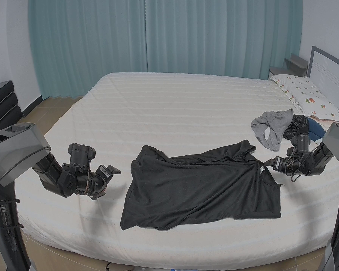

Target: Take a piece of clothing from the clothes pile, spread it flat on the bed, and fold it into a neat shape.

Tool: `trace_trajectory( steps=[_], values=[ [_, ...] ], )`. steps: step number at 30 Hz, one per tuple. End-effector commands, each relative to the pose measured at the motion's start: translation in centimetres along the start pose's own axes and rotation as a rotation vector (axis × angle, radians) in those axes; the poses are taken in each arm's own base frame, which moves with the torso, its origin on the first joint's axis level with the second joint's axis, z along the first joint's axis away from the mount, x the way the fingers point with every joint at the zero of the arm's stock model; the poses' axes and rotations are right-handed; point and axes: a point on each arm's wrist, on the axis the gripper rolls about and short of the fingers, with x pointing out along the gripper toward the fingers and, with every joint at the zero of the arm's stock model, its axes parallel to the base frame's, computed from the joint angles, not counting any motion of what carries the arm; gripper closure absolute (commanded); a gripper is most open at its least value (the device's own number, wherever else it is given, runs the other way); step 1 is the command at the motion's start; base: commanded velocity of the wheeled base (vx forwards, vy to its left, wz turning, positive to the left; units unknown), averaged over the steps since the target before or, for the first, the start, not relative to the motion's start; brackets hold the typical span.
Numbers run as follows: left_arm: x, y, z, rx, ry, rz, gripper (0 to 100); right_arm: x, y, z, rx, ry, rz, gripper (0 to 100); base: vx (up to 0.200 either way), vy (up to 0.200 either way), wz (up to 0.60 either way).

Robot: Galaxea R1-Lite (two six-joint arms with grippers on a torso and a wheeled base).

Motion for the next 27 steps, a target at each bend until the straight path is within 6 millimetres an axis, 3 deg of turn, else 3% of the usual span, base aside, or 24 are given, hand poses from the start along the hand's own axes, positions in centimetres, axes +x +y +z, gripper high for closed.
trace_trajectory(
  steps=[1,4,10,16,25,27],
  values=[
    [-0.2,0.1,-1.7,0.042,0.042,0.015,0,-0.5,-0.1,-0.7,0.007,0.031,0.014,0,0.000,0.000,0.00],
    [-0.3,0.5,-3.3,0.118,0.077,0.040,0,-0.9,-0.1,-1.1,0.014,0.049,0.031,0,0.000,0.000,0.00],
    [-1.0,0.8,-5.6,0.209,0.111,0.074,0,-4.3,0.1,-1.5,0.059,0.085,0.136,0,0.000,0.000,0.00],
    [-2.6,0.2,-5.5,0.202,0.107,0.041,0,-7.1,0.2,-2.6,0.115,0.065,0.146,0,0.000,0.000,0.00],
    [-3.5,0.3,-6.2,0.207,0.123,0.038,0,-9.5,0.6,-5.4,0.231,-0.019,0.213,0,-0.200,0.000,0.00],
    [-3.5,0.3,-6.3,0.208,0.126,0.039,0,-10.0,0.5,-5.9,0.300,-0.036,0.233,0,0.000,0.000,0.00]
  ],
)
